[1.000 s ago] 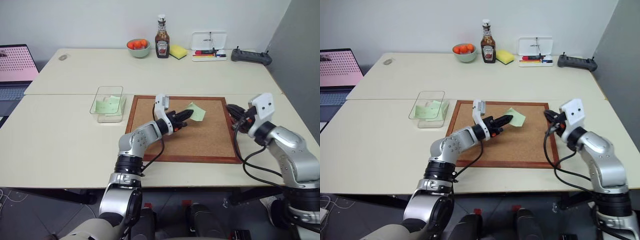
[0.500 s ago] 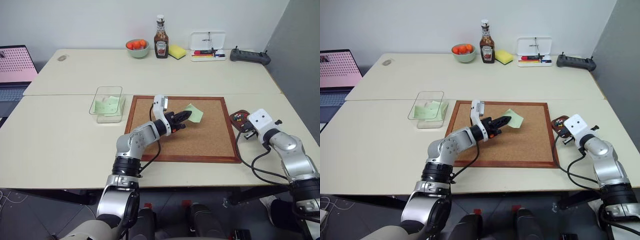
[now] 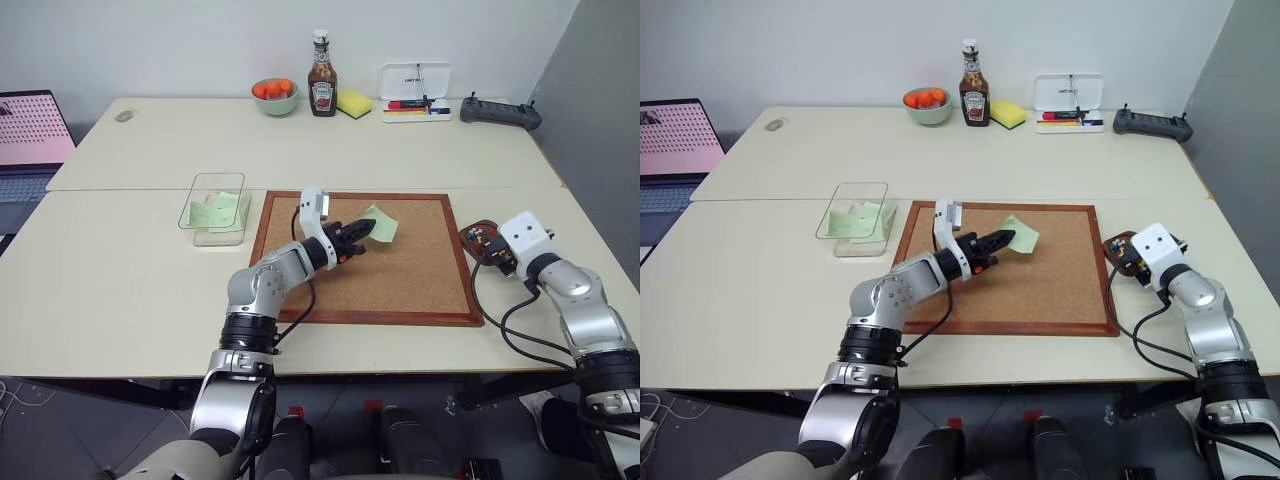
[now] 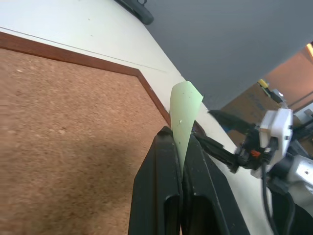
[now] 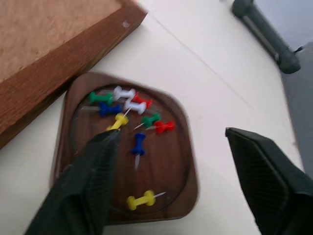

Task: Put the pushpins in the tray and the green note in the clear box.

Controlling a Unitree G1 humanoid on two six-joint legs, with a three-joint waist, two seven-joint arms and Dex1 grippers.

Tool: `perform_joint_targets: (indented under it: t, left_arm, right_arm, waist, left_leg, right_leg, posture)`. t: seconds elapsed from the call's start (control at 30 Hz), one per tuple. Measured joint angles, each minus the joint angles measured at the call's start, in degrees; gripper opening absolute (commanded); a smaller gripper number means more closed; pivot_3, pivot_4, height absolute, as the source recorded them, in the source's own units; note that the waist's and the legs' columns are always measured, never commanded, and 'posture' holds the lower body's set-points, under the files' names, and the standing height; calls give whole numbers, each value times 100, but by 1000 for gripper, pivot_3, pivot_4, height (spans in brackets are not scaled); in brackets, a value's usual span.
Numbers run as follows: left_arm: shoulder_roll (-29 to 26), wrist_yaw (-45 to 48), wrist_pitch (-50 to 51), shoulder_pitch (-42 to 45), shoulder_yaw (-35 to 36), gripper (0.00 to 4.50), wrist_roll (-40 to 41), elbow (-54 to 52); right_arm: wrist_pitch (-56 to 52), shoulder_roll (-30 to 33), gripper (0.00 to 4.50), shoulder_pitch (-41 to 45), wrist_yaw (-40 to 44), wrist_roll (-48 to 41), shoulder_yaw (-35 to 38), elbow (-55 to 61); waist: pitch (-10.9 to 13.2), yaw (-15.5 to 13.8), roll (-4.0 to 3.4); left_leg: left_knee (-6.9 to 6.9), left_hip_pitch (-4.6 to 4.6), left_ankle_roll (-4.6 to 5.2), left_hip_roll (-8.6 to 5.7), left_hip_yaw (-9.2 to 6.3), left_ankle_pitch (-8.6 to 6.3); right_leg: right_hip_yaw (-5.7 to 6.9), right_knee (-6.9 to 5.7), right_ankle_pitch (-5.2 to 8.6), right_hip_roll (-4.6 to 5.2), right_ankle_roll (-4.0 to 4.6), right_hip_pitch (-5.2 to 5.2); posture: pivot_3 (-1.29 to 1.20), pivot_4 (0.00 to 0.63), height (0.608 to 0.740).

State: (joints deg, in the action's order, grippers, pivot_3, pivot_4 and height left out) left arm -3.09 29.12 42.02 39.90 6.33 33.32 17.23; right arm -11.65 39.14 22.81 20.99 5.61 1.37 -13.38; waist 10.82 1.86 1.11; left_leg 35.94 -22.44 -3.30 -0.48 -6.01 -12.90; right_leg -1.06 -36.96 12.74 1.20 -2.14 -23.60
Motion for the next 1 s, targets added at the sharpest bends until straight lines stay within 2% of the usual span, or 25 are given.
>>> perform_joint_targets:
  t: [0.1,0.2,0.3,0.5,0.6,0.8,0.97,1.0]
  left_arm:
    - [-261,-113,0,67,63,0,-32,-410]
    - [-927,-299,88,69,289,0,-46,-1107]
    - [-1413,-407,202,-5,539,0,-47,-1458]
    - [-2946,-447,289,-453,802,0,-499,-1424]
    - [-3443,-450,-7,-425,882,0,-856,-1050]
    - [-3693,-465,-947,-121,524,0,-1709,102]
    - [-3409,-445,-1759,358,264,0,-2117,1359]
    - [-3339,-430,-1853,413,244,185,-2140,1506]
  right_arm:
    - [-117,80,4468,8,211,-257,308,581]
    - [-385,-435,4468,40,898,-1366,464,1529]
    - [-701,-786,4468,44,1313,-2061,347,2069]
    - [-1499,-1226,4468,462,2147,-2800,-582,2649]
    - [-1611,-1462,4468,835,2383,-2848,-1072,2576]
    - [-1578,-1756,4468,1425,2392,-2357,-1599,1942]
    - [-1560,-1935,4468,1511,2378,-2159,-1643,1724]
    - [-1560,-1939,4492,1513,2379,-2133,-1644,1719]
  waist:
    - [0,7,0]
    - [1,101,1]
    - [1,106,0]
    - [4,118,5]
    - [4,100,4]
    - [3,-48,6]
    - [2,-47,7]
    - [2,-38,7]
  left_leg:
    - [0,2,0,2,-1,0]
    - [-4,12,0,15,-5,0]
    - [-3,21,0,12,-8,0]
    - [-2,21,0,12,-11,0]
    - [-6,20,0,12,-12,0]
    - [-3,-9,-1,3,-16,0]
    - [0,-46,-2,3,-14,1]
    - [-1,-46,-2,3,-14,1]
  right_leg:
    - [0,0,0,-1,0,1]
    - [0,-5,0,-14,1,2]
    - [4,-9,1,-12,1,11]
    - [8,-8,1,-9,3,9]
    - [11,-4,2,-9,4,9]
    - [15,2,0,3,4,-9]
    - [14,-8,-3,4,5,-50]
    - [15,-9,-3,4,5,-51]
  posture:
    - [0,150,740]
    - [0,150,740]
    - [0,150,740]
    - [0,150,740]
    - [0,150,740]
    - [0,150,740]
    - [0,150,740]
    - [0,150,740]
